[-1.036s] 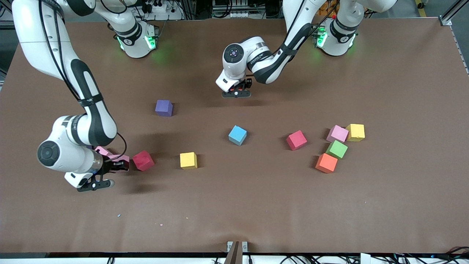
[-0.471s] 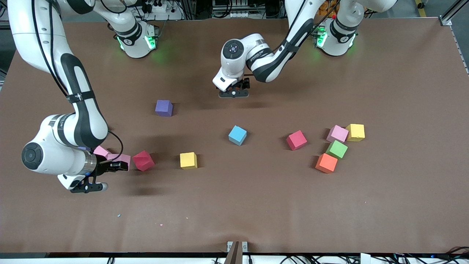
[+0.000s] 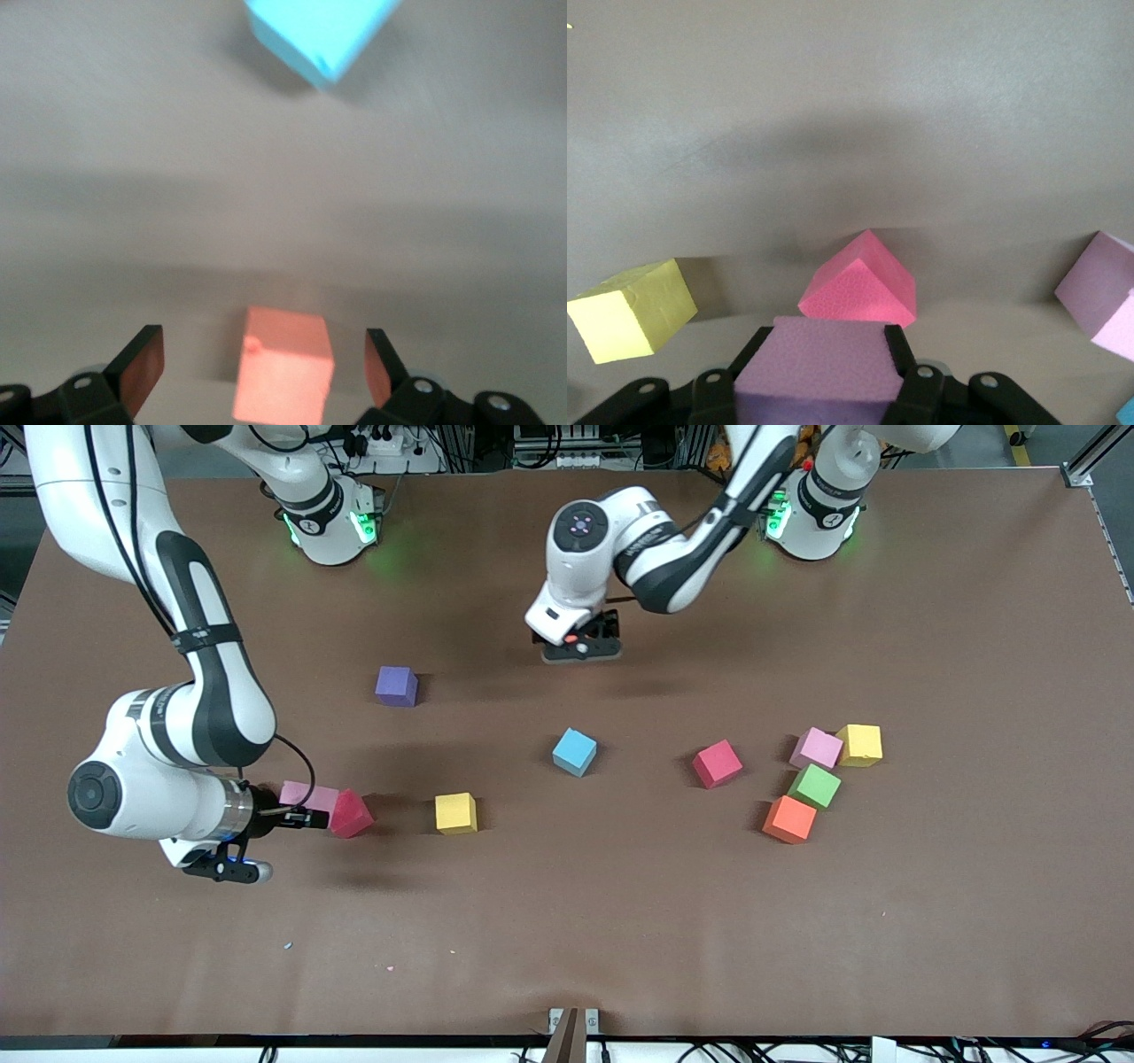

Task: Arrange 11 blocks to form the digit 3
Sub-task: 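Place the orange cube with the left gripper while the right gripper grasps lavender, then grasp the pink cube with the left gripper while the right gripper lifts lavender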

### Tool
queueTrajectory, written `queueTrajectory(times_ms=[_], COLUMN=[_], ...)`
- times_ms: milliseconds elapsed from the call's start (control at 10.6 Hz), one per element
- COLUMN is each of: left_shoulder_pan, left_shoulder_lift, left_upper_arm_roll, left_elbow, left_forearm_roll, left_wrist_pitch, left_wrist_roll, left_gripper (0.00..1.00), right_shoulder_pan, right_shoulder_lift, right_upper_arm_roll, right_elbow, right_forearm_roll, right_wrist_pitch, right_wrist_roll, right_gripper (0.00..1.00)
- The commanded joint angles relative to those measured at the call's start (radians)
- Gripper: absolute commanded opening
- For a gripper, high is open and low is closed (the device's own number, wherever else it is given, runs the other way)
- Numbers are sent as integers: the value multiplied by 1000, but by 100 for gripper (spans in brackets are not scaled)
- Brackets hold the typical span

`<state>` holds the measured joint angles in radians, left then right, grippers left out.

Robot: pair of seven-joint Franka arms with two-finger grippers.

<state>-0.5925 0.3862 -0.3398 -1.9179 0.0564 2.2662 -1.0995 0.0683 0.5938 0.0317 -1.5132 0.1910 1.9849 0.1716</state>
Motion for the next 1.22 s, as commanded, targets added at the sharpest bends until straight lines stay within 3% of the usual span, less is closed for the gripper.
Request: queueTrajectory(times_ms=[0,188,471,848,1130], left_shoulder_pan=[141,253,376,450,470], left_shoulder_lift=[-62,-66,-26,32,94], left_upper_arm_roll=[-7,-7,1,1,1], left_elbow=[-10,0,0,2,17], left_forearm_roll=[17,17,35,128,134], left_wrist_pitch=[-77,-99,-97,-64,-1], left_wrist_roll=[6,33,78,66,70], left_gripper=[100,100,100,100,100], right_shoulder_pan=[4,14,30,91,142], right_shoulder_lift=[-31,-40,-61,-100,-108], right_upper_arm_roll=[-1,-3,-3,-4,-3], right_elbow=[-18,-18,-36,-102,-102], right_forearm_roll=[18,18,16,15,15], right_wrist_pitch=[-11,-3,-4,-11,-21], right_wrist_roll=[70,147,260,443,561], right_gripper=[32,41,39,35,36])
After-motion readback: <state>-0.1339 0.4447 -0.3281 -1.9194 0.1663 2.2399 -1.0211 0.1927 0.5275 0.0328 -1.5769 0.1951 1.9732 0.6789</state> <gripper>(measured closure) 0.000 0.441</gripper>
